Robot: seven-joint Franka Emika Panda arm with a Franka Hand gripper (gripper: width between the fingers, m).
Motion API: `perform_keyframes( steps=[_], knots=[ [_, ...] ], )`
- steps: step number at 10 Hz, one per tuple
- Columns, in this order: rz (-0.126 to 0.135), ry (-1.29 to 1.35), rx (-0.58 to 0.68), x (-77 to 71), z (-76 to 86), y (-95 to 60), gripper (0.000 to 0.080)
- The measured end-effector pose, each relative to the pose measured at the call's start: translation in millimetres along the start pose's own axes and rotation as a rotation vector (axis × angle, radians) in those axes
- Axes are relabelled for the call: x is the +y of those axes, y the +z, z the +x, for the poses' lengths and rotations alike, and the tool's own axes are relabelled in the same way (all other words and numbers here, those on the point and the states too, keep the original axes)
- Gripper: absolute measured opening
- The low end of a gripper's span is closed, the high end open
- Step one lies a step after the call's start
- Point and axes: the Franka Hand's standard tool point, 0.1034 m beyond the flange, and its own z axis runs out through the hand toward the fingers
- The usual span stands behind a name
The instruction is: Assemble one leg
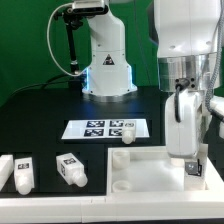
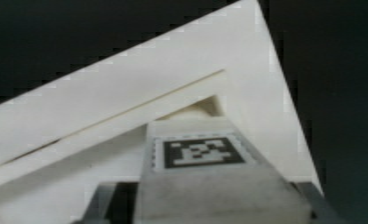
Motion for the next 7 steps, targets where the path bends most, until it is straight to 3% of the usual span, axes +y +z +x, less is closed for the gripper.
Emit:
perform_keyframes(
  steps=[2,4,7],
  knots=[
    [-0.001,0.000,0.002,0.2,0.7,0.7,0.0284],
    [-0.007,-0.237,0.005,1.1,2.1,-0.2,0.0573],
    [0.007,-0.753,-0.010,-1.1,-4.8,-12.3,0.0645]
  ],
)
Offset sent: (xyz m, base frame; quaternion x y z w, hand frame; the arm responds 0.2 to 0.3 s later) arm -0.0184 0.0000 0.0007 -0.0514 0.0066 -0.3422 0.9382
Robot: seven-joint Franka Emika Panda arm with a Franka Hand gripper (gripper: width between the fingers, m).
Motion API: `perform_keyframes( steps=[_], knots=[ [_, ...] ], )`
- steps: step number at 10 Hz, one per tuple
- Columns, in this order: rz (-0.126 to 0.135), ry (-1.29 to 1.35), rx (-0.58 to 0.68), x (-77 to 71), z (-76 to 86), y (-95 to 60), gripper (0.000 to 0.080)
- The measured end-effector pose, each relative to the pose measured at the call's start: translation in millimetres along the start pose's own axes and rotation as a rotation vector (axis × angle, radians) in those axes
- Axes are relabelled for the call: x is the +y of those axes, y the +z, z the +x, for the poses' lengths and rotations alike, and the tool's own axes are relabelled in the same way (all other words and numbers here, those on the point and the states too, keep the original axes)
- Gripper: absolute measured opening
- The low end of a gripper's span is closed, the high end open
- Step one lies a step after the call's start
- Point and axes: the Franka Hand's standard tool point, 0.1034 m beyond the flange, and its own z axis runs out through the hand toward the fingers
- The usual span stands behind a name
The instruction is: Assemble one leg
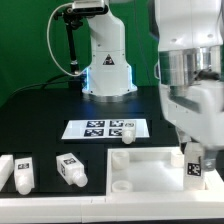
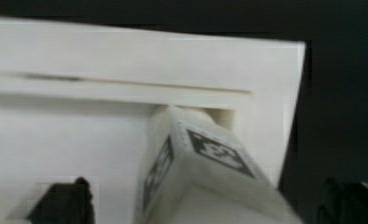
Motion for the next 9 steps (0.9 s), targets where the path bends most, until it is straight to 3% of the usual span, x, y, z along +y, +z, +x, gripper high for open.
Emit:
perform_keyframes(
  steps=[6,8,9],
  knots=[
    [-0.001,-0.202,0.005,-0.1,2.0,-0.3,0.0649],
    [0.008,-0.230,-0.002,-9.5,9.6,-18.6,0.0649],
    [0.008,-0.228,0.003,-7.7,8.9,-14.5,0.0649]
  ],
)
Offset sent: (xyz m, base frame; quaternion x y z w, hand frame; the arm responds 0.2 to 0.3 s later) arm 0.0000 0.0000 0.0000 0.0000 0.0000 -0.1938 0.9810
